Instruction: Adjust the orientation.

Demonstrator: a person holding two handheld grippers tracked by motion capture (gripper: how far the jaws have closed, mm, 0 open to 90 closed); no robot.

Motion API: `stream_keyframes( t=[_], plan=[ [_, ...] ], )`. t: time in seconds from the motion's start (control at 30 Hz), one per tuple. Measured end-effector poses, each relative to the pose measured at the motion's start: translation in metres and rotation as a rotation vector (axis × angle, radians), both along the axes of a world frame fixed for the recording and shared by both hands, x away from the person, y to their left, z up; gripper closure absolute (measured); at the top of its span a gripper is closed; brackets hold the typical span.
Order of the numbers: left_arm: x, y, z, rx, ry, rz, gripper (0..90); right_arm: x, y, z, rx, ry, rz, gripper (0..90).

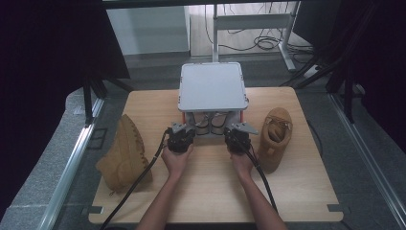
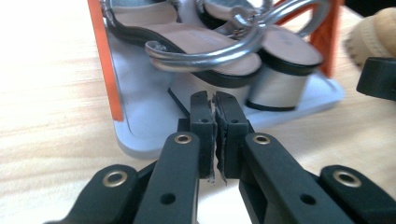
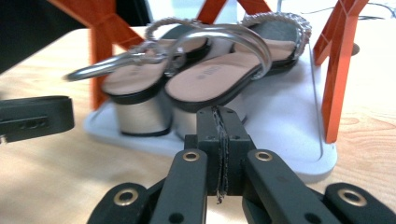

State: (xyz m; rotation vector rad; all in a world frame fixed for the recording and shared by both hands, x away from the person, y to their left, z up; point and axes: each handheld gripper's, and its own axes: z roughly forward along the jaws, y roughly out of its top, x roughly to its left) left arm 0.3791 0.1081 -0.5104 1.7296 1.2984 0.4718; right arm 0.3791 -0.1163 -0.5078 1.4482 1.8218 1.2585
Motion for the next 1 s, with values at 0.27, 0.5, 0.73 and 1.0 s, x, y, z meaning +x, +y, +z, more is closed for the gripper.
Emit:
stream_keyframes(
  t=[0.27,0.5,0.73,1.0],
  plan=[
    [-0.037,0.011,0.010,-0.045,0.018,-0.075,82.8,-0.036,-0.003,0.005,-0.005,-0.009,0.099,87.6],
    [-0.073,0.019,0.019,-0.006,-0.004,-0.140,78.8,-0.069,-0.020,0.009,0.041,-0.018,0.158,87.3],
    [-0.099,0.034,0.025,0.045,-0.023,-0.161,69.6,-0.096,-0.046,0.010,0.053,-0.011,0.189,84.1],
    [-0.124,0.058,0.020,0.051,-0.034,-0.164,49.1,-0.109,-0.064,0.011,0.043,-0.014,0.269,72.5]
  ],
)
